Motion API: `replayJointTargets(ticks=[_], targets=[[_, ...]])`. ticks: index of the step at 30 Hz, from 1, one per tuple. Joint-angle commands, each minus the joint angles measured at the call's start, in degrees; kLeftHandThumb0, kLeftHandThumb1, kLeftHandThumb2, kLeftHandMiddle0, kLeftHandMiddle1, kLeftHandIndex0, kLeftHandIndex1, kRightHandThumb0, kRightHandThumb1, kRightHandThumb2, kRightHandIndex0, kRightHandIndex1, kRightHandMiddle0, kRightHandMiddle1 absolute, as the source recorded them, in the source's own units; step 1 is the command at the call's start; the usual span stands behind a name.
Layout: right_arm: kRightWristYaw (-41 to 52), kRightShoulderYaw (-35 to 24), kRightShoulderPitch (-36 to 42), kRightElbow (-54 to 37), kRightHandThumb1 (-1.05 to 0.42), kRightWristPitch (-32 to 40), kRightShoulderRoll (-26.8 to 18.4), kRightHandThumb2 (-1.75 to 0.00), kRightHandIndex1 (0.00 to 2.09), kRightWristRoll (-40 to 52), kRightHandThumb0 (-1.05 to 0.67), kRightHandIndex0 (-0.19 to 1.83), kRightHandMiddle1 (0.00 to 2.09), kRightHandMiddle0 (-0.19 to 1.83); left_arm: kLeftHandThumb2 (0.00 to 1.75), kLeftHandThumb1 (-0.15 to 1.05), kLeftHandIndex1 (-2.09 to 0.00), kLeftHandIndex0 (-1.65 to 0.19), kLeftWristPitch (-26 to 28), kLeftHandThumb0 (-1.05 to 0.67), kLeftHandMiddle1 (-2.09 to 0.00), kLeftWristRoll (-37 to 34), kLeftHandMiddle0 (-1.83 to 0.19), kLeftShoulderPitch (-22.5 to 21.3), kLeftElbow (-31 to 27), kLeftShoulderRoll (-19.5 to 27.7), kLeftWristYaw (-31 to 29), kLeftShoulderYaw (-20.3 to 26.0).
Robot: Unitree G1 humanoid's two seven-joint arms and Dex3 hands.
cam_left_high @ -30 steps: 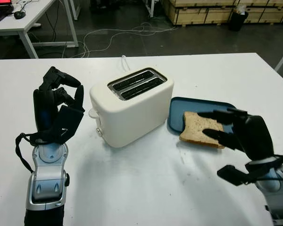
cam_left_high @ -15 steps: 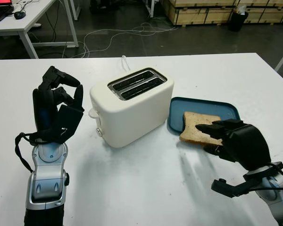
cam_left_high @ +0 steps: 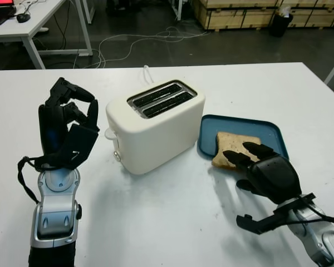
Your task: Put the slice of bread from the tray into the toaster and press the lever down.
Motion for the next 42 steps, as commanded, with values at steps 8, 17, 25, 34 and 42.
replayJointTargets(ticks=[8,17,25,34,42], targets=[[-3.8,5.9,-4.0,6.3,-0.89,6.2,-0.6,-0.05,0.01,-4.0,0.25,0.53,0.0,0.53,1.03,0.65,-1.75,-0.59,-1.7,-0.12,-1.75,-0.5,-0.95,-0.5,-0.2,0.3,0.0,0.3],[-7.6,11.1,-8.5,11.1,-0.83,10.3,0.1,0.0,0.04,-6.5,0.15,0.63,0.03,0.61,1.03,0.65,-1.75,-0.59,-2.2,-0.14,-1.75,-0.7,-0.95,0.0,-0.6,0.3,-0.5,0.1],[-16.9,14.6,-10.5,14.9,-0.76,10.3,-0.5,-0.01,0.97,-7.0,-0.21,1.07,0.05,1.27,1.04,0.65,-1.75,-0.6,-2.6,-0.15,-1.75,-1.6,-0.97,0.1,-1.0,0.2,-1.0,0.4],[-30.8,13.4,-14.3,20.2,-0.92,-2.0,-2.1,-0.14,1.73,1.7,-0.4,0.89,1.2,0.95,1.05,0.65,-1.75,-0.61,-2.7,-0.16,-1.75,-1.2,-0.97,0.2,-0.9,0.1,-1.1,0.1],[-33.4,10.3,-20.1,22.8,-0.92,-8.4,-3.4,-0.1,1.75,6.7,-0.3,0.92,1.36,0.89,1.06,0.64,-1.75,-0.61,-3.3,-0.14,-1.75,-1.4,-0.99,0.2,-0.6,0.2,-1.1,0.3]])
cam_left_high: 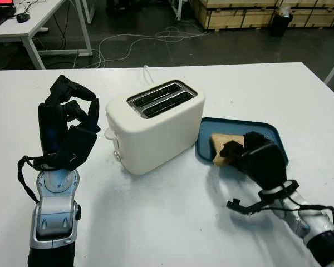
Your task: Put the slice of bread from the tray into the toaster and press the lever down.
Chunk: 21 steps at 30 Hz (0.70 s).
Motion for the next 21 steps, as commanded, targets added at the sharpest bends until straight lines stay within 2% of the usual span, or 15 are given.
replayJointTargets(ticks=[1,5,7,10,12,15,18,21], targets=[[-1.6,-1.7,-2.7,0.5,-0.92,-1.7,-1.3,-0.09,1.75,2.1,-0.3,0.93,1.37,0.89,1.06,0.64,-1.75,-0.6,-0.7,-0.14,-1.75,-0.3,-0.99,0.0,-0.1,0.1,-0.1,0.1],[0.7,-4.9,-5.6,0.8,-0.92,-5.3,-1.6,-0.08,1.75,7.6,-0.29,0.95,1.43,0.88,1.05,0.64,-1.75,-0.6,-0.9,-0.15,-1.75,0.1,-0.97,0.1,0.0,0.3,0.1,0.1],[3.9,-6.6,-7.2,1.0,-0.92,-7.1,-2.1,-0.13,1.75,11.1,-0.3,0.94,1.48,0.83,1.05,0.64,-1.75,-0.6,-0.8,-0.14,-1.75,0.2,-0.96,0.1,0.0,0.4,-0.1,0.1],[10.6,-9.3,-9.7,1.2,-0.92,-9.1,-2.9,-0.19,1.75,17.0,-0.33,0.94,1.54,0.78,1.05,0.64,-1.75,-0.6,-1.0,-0.14,-1.75,0.1,-0.97,0.1,0.1,0.3,-0.1,0.1],[15.1,-10.9,-11.8,1.6,-0.92,-10.5,-3.2,-0.2,1.75,20.8,-0.34,0.95,1.52,0.8,1.05,0.64,-1.75,-0.6,-0.8,-0.14,-1.75,0.1,-0.97,0.1,0.0,0.1,0.0,0.1],[21.1,-12.7,-15.6,2.6,-0.92,-12.8,-4.2,-0.18,1.75,25.1,-0.33,0.95,1.62,0.75,1.05,0.64,-1.75,-0.61,-0.7,-0.14,-1.75,0.3,-0.98,0.1,0.0,0.2,0.1,0.0],[29.4,-14.2,-19.4,3.6,-0.92,-13.7,-5.4,-0.18,1.75,30.1,-0.3,0.95,1.64,0.73,1.04,0.64,-1.75,-0.61,-0.4,-0.15,-1.75,0.2,-0.98,0.1,-0.3,0.1,-0.1,0.0],[41.9,-15.5,-26.1,7.3,-0.92,-15.0,-6.3,-0.17,1.75,37.9,-0.27,0.93,1.6,0.75,1.04,0.64,-1.75,-0.6,0.0,-0.16,-1.75,1.0,-0.96,-0.1,-0.3,0.3,0.2,-0.2]])
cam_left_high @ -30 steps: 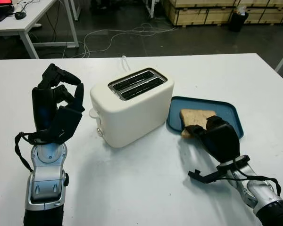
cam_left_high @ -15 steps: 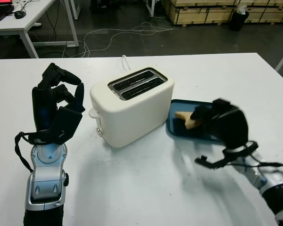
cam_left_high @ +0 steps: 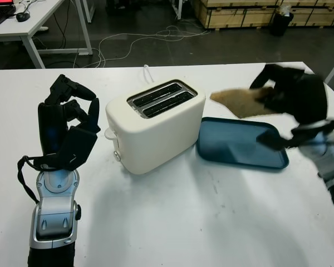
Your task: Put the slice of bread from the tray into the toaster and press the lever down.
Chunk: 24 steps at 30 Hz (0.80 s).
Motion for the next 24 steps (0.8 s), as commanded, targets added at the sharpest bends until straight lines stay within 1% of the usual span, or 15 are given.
replayJointTargets(ticks=[1,4,7,9,10,11,14,16,18,20,24], targets=[[8.5,-1.5,-6.0,3.4,-0.92,-2.2,-1.1,-0.18,1.75,6.6,-0.26,0.92,1.6,0.76,1.04,0.64,-1.75,-0.6,0.3,-0.16,-1.75,0.8,-0.96,-0.2,-0.3,0.3,0.2,-0.2],[17.6,-2.3,-14.1,8.8,-0.92,-3.4,-1.2,-0.16,1.75,11.3,-0.27,0.9,1.64,0.74,1.05,0.63,-1.75,-0.59,0.8,-0.16,-1.75,0.9,-0.95,-0.3,-0.5,0.0,0.3,-0.1],[29.1,-3.1,-23.5,13.7,-0.92,-1.0,-0.4,-0.15,1.75,16.8,-0.3,0.9,1.65,0.74,1.05,0.63,-1.75,-0.58,0.7,-0.15,-1.75,0.7,-0.94,-0.4,-0.5,0.3,0.0,0.1],[35.0,-3.3,-29.5,17.4,-0.92,0.6,0.2,-0.14,1.75,18.8,-0.39,0.92,1.67,0.76,1.05,0.63,-1.75,-0.57,0.7,-0.15,-1.75,0.9,-0.94,-0.4,-0.5,0.5,0.0,0.1],[37.6,-3.5,-32.5,19.3,-0.92,1.9,0.8,-0.14,1.75,19.7,-0.44,0.93,1.67,0.78,1.05,0.63,-1.75,-0.57,0.7,-0.14,-1.75,1.0,-0.94,-0.5,-0.5,0.5,0.0,0.1],[39.9,-3.7,-35.5,21.1,-0.92,3.2,1.7,-0.12,1.73,20.6,-0.49,0.99,1.66,0.85,1.05,0.62,-1.75,-0.57,0.7,-0.15,-1.75,1.0,-0.94,-0.5,-0.5,0.5,0.0,0.1],[44.3,-4.4,-42.5,25.6,-0.92,6.2,5.1,-0.07,1.7,22.3,-0.5,1.08,1.66,0.95,1.05,0.62,-1.75,-0.58,1.1,-0.14,-1.75,1.0,-0.94,-0.6,-0.6,0.3,0.2,0.0],[46.3,-4.6,-45.6,27.4,-0.92,9.1,7.6,-0.08,1.67,23.2,-0.46,1.14,1.67,0.99,1.05,0.62,-1.75,-0.58,1.3,-0.14,-1.75,0.9,-0.94,-0.6,-0.7,0.0,0.3,0.0],[47.4,-4.5,-47.8,28.9,-0.92,11.5,9.8,-0.09,1.66,23.3,-0.46,1.18,1.65,1.03,1.05,0.61,-1.75,-0.58,1.2,-0.15,-1.75,1.1,-0.94,-0.5,-0.7,0.0,0.4,0.0],[48.6,-4.4,-49.0,30.1,-0.92,12.6,11.7,-0.12,1.67,23.2,-0.48,1.19,1.68,1.03,1.05,0.62,-1.75,-0.59,1.0,-0.15,-1.75,1.1,-0.94,-0.3,-0.7,0.2,0.3,0.0],[49.1,-3.2,-49.7,32.3,-0.92,12.7,15.0,-0.18,1.74,21.8,-0.56,1.17,1.74,1.0,1.05,0.62,-1.75,-0.6,1.0,-0.15,-1.75,0.8,-0.95,-0.1,-0.9,0.1,0.3,0.1]])
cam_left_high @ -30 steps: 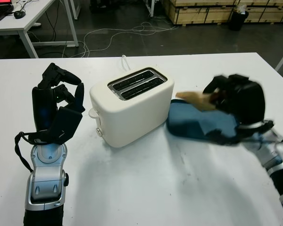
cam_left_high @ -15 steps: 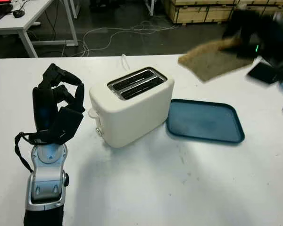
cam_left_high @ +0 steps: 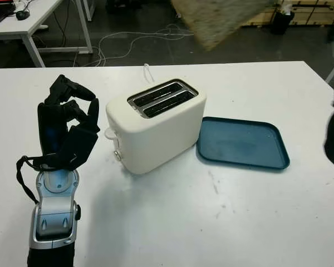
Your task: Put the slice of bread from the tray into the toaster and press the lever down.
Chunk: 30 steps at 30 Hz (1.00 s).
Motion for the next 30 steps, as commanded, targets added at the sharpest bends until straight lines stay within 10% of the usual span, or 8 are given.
replayJointTargets(ticks=[1,30], targets=[[-0.3,0.5,-1.5,1.4,-0.92,0.6,1.6,-0.19,1.74,-0.9,-0.57,1.17,1.74,1.0,1.05,0.62,-1.75,-0.6,0.1,-0.15,-1.75,0.3,-0.95,0.0,-0.5,-0.1,0.3,0.1],[-3.2,4.4,6.8,7.5,-0.92,3.2,7.2,-0.32,1.75,-7.9,-0.59,1.16,1.75,0.98,1.02,0.63,-1.75,-0.59,0.0,-0.14,-1.75,0.4,-0.94,0.4,-0.8,-0.2,0.2,0.0]])
